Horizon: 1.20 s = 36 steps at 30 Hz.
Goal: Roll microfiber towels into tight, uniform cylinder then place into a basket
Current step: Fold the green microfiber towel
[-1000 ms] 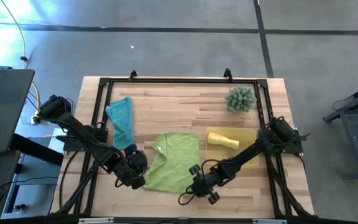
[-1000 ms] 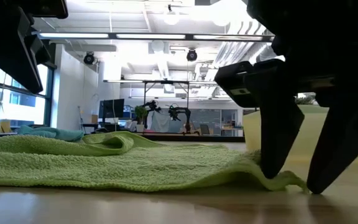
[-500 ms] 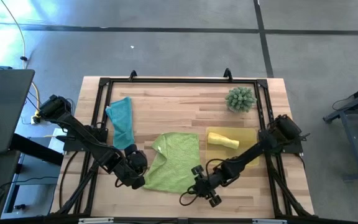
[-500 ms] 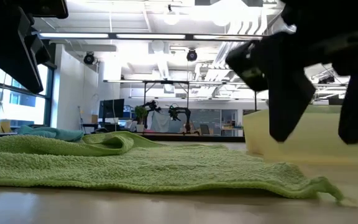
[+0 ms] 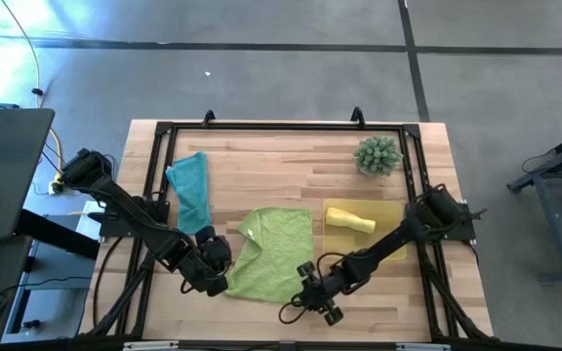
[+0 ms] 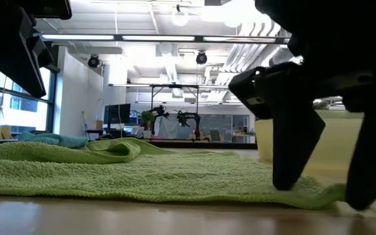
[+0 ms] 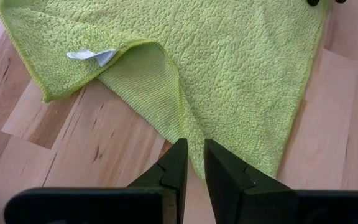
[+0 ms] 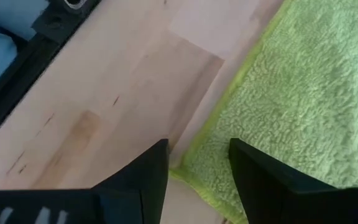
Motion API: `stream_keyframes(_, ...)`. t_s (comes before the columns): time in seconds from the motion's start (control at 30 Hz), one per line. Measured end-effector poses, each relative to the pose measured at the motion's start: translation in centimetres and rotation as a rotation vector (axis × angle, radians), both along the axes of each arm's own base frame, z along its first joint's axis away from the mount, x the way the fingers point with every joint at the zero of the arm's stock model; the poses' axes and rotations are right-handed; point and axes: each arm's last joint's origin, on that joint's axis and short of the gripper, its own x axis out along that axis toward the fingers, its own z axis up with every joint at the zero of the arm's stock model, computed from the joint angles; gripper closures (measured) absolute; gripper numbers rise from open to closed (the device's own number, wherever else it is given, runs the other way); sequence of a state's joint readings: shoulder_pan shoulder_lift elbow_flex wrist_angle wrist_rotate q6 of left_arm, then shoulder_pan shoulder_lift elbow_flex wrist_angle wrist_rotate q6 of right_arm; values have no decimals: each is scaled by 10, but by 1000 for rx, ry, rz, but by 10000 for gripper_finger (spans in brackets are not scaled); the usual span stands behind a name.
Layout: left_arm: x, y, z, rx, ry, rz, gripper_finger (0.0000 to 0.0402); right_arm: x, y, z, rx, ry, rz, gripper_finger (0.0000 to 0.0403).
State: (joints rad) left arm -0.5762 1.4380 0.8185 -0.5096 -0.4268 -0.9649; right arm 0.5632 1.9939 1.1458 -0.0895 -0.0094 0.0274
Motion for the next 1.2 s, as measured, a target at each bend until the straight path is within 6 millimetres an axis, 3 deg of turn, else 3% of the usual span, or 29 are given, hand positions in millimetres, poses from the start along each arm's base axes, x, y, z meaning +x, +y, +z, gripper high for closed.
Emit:
stream_keyframes(0.4,0,-1,0,-1,10,-30,357,0,-1,-11,-46,29,-76,252)
stream_keyframes(0.53,0,-1,0,-6,9,-32,357,1,-4,-14,-42,55,-147,291)
stream_keyframes(0.73,4,-4,3,6,-27,-113,357,1,-6,-17,-62,57,-178,385)
stream_keyframes(0.83,6,-8,4,49,-52,-208,357,1,-7,-17,-56,61,-190,393)
stream_keyframes(1.1,11,-13,9,85,-101,-381,322,4,-26,5,34,100,-258,399)
stream_keyframes(1.2,15,-14,12,111,-144,-440,297,7,-38,23,77,77,-292,401)
